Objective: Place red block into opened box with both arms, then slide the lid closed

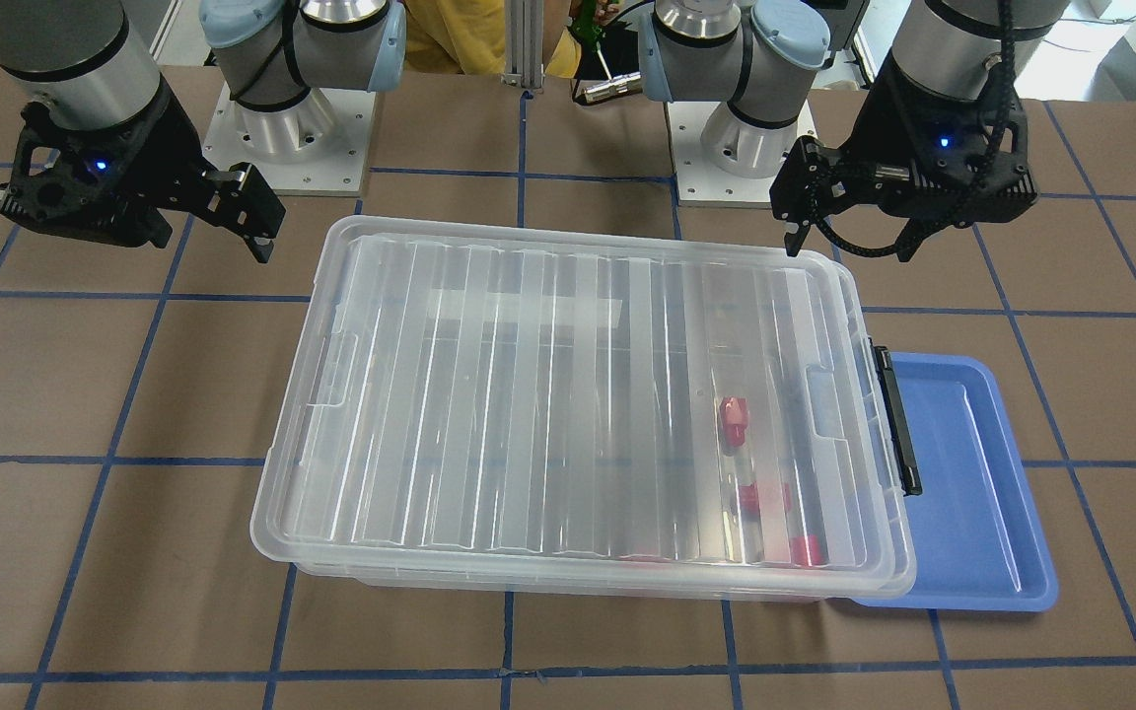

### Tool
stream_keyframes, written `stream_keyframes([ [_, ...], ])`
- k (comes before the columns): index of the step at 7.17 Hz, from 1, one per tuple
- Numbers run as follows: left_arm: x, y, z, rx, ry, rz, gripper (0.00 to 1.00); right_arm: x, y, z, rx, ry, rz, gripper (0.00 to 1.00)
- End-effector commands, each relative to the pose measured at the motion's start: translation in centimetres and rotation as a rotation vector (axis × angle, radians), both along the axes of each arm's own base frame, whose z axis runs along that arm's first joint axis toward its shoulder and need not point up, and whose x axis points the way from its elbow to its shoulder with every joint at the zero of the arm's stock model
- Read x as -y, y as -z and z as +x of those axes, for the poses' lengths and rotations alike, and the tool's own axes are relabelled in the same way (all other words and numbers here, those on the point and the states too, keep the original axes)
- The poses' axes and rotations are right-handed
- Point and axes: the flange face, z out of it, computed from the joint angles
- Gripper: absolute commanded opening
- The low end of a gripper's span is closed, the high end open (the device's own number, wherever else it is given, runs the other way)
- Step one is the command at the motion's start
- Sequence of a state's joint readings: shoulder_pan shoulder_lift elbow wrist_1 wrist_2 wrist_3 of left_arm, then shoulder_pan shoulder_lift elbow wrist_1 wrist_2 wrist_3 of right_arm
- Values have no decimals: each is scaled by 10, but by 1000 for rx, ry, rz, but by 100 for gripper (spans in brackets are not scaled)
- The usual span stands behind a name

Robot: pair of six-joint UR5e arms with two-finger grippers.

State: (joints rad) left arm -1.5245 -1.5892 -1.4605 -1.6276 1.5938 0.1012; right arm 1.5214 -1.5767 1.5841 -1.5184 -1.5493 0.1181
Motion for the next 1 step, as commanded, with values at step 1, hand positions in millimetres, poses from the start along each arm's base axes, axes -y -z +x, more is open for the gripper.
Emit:
stream_keyframes([
  [1,0,0,0,2,0,0,100,-1,2,-1,-7,-1,6,100],
])
